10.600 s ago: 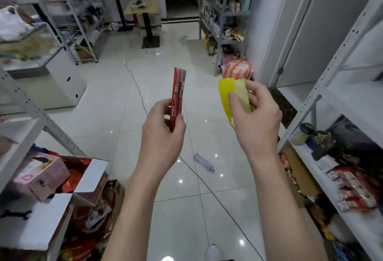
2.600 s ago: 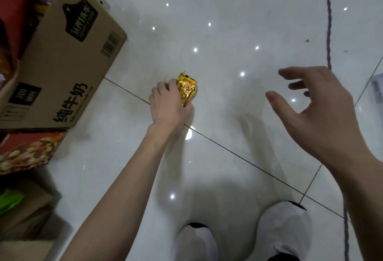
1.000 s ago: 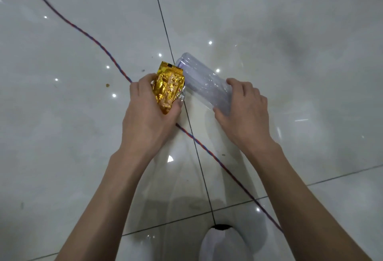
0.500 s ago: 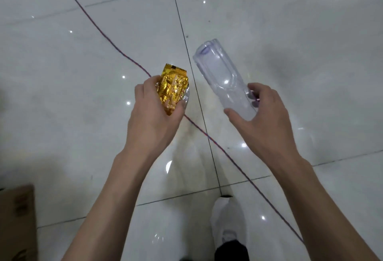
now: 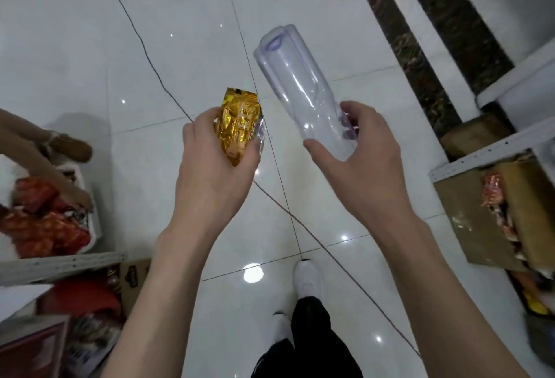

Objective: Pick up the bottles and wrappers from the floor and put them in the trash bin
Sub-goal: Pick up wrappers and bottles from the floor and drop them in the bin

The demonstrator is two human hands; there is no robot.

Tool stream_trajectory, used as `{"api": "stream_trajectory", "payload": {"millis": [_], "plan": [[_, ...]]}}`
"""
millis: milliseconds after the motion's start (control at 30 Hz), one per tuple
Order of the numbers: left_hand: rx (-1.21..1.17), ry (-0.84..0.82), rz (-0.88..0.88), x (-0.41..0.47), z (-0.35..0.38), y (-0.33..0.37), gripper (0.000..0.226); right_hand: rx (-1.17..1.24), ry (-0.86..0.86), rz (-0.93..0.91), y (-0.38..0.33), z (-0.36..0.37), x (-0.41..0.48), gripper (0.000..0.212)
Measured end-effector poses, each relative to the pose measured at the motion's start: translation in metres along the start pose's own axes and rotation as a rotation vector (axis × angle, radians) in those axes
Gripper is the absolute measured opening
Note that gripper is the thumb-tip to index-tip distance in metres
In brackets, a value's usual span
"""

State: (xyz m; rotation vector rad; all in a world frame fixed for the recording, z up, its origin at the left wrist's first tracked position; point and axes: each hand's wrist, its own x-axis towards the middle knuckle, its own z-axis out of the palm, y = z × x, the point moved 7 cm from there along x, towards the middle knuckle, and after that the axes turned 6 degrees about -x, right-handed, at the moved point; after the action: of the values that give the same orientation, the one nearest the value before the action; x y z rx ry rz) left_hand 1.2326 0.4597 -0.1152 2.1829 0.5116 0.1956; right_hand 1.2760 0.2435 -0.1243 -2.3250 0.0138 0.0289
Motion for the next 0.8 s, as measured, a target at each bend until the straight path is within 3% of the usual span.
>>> {"api": "stream_trajectory", "payload": {"millis": [200,367,567,800], "plan": [[-0.063,0.025,0.066,-0.074,-0.115,0.129,0.059,0.064,0.097,-0.017,-0.118,-0.133,-0.073,0.065],[-0.101,-0.013,0.165,-0.14,-0.162,0.188,0.059,0.089,0.17,-0.008,-0.159,-0.2,-0.16,0.066],[-0.107,-0.133,0.298,-0.222,-0.163,0.239,0.059,0.088,0.273,0.068,-0.145,-0.268,-0.257,0.067],[-0.119,-0.41,0.531,-0.37,-0.088,0.31,0.054,0.033,0.608,0.237,-0.058,-0.394,-0.414,0.06]]}}
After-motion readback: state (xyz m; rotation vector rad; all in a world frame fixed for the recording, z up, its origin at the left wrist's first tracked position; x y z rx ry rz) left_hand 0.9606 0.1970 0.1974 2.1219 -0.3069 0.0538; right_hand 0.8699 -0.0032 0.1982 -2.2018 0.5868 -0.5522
